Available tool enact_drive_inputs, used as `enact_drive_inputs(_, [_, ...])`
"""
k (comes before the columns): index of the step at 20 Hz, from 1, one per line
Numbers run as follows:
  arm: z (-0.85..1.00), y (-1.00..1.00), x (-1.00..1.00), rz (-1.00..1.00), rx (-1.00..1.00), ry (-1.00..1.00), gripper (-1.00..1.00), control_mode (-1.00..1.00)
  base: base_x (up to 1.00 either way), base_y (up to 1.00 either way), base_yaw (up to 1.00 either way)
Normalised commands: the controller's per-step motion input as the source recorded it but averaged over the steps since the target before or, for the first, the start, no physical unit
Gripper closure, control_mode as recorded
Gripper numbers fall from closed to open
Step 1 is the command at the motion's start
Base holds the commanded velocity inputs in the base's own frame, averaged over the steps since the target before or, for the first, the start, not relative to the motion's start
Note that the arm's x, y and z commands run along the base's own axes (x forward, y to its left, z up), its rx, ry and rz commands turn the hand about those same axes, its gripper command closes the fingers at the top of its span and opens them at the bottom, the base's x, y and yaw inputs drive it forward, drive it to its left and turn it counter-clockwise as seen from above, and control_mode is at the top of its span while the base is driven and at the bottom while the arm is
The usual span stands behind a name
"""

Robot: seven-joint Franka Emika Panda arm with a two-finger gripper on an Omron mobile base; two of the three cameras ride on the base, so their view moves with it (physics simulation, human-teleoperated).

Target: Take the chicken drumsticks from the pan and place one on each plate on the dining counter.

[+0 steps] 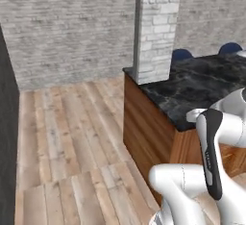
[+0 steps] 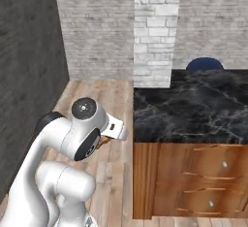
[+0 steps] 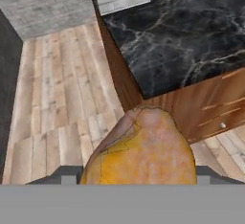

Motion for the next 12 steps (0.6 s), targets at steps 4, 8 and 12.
enact_drive_inputs(4, [0.0, 0.0, 0.0, 0.0, 0.0, 0.0, 1.0, 1.0, 0.73, 1.0, -0.48])
enact_drive_inputs(8, [0.0, 0.0, 0.0, 0.0, 0.0, 0.0, 1.0, 1.0, 0.73, 1.0, -0.52])
enact_drive_inputs(12, [0.0, 0.0, 0.0, 0.0, 0.0, 0.0, 1.0, 1.0, 0.71, 1.0, -0.5])
